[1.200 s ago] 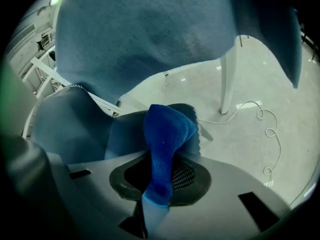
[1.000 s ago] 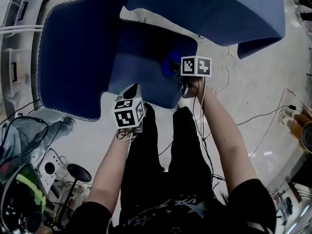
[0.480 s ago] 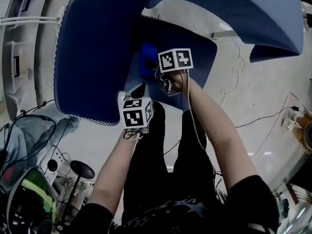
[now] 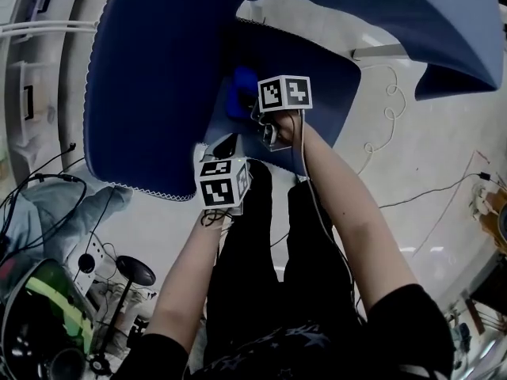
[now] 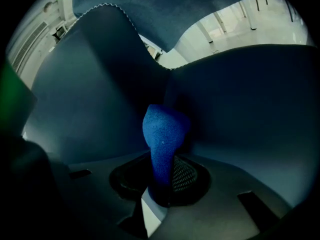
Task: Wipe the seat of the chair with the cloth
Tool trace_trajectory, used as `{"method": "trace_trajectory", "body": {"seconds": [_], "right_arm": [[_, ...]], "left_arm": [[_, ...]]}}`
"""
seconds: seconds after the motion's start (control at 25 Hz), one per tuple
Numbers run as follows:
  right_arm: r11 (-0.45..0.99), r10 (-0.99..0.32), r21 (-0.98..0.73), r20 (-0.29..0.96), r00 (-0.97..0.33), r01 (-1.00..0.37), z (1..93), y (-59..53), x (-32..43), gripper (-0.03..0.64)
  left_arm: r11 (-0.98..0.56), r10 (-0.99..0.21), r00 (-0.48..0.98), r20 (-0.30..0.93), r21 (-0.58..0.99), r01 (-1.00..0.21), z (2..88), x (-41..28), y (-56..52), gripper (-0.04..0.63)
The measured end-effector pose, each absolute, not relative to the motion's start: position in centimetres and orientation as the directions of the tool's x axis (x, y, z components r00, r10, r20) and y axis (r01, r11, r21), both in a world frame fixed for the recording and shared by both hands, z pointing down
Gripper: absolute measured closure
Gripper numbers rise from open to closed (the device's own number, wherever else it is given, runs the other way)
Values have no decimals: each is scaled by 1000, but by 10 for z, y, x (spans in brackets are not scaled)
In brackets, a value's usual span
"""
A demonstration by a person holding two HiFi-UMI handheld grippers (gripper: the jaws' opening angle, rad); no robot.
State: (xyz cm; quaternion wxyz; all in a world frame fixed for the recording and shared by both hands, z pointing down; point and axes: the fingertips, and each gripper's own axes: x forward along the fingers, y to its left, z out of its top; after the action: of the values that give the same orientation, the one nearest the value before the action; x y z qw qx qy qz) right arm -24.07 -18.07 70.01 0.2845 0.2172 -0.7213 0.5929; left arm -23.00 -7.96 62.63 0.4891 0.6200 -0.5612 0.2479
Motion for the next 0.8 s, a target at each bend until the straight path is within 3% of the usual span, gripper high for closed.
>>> {"method": "trace_trajectory", "body": {"seconds": [0.36,0.8], "right_arm": [[130,18,-692,718,-696,-710,710,-175,-139,546],[54,-52,-668,741,-670,-743,712,-170,-4,546]], "left_arm": [[66,-372,240,897,284,-957,642,-178,-70,575],[-171,-253,246,936,207,-963,661,-86,-59,575]]}}
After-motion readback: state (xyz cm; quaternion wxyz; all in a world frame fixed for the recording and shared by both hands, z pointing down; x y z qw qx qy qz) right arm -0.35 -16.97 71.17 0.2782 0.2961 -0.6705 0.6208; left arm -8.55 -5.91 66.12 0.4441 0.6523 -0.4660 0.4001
